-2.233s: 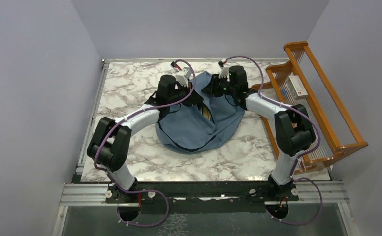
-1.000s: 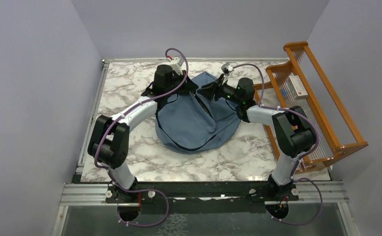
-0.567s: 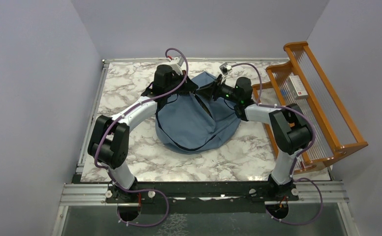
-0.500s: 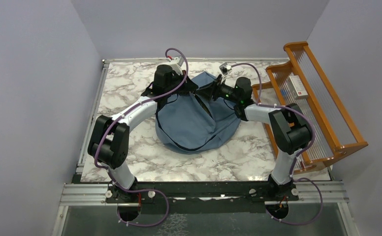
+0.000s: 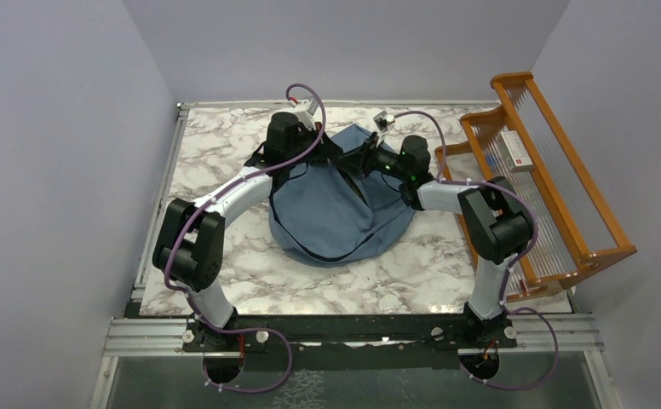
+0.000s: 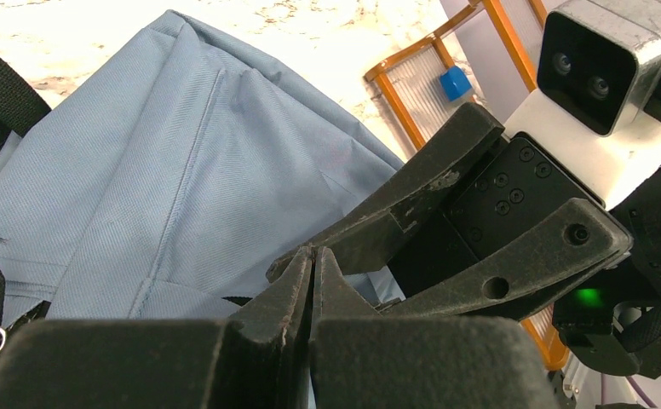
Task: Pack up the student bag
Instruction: Zip the student bag at the center of the board.
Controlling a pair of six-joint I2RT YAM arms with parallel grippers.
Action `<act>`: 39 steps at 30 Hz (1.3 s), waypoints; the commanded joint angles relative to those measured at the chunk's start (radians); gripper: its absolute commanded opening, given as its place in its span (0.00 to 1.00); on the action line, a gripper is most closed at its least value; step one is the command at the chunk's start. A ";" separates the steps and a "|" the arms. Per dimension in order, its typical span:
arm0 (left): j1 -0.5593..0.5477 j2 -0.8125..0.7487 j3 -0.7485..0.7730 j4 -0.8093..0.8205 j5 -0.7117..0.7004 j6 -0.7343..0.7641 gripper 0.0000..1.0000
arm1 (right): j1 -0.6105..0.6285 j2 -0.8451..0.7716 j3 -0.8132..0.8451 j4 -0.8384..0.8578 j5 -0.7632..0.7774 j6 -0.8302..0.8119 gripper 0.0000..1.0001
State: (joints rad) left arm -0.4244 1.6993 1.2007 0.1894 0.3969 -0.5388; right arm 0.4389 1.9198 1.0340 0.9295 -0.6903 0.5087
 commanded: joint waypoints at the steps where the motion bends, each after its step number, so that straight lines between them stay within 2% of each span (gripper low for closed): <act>1: 0.007 0.000 0.033 0.052 0.018 -0.003 0.00 | 0.009 0.019 0.030 0.070 0.000 0.030 0.44; 8: 0.007 -0.006 0.025 0.056 0.017 -0.007 0.00 | 0.009 0.035 0.025 0.122 0.077 0.082 0.39; 12: 0.007 -0.007 0.025 0.056 0.019 -0.007 0.00 | 0.009 0.051 0.028 0.138 0.092 0.106 0.31; 15: 0.007 -0.009 0.021 0.056 0.020 -0.006 0.00 | 0.009 0.057 0.024 0.149 0.099 0.122 0.23; 19: 0.008 -0.013 0.012 0.056 0.020 -0.007 0.00 | 0.009 0.056 0.014 0.162 0.119 0.134 0.06; 21: 0.014 -0.015 0.009 0.052 0.018 -0.012 0.00 | 0.010 0.055 0.006 0.181 0.128 0.142 0.02; 22: 0.018 -0.017 0.007 0.050 0.017 -0.018 0.04 | 0.009 0.058 0.005 0.188 0.128 0.148 0.01; 26: 0.052 -0.046 -0.012 0.047 0.014 -0.048 0.37 | 0.010 0.068 0.006 0.217 0.113 0.154 0.01; 29: 0.096 -0.090 -0.050 0.045 0.009 -0.057 0.51 | 0.009 0.070 0.006 0.223 0.108 0.145 0.01; 34: 0.160 -0.174 -0.130 0.039 0.009 0.044 0.57 | 0.009 0.072 0.036 0.168 0.072 0.118 0.01; 39: 0.165 -0.188 -0.133 -0.012 0.070 0.301 0.59 | 0.009 0.065 0.035 0.162 0.064 0.094 0.01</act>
State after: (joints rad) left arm -0.2512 1.5402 1.0672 0.1997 0.4023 -0.4656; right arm 0.4507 1.9831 1.0424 1.0679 -0.6182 0.6388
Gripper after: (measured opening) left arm 0.582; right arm 0.016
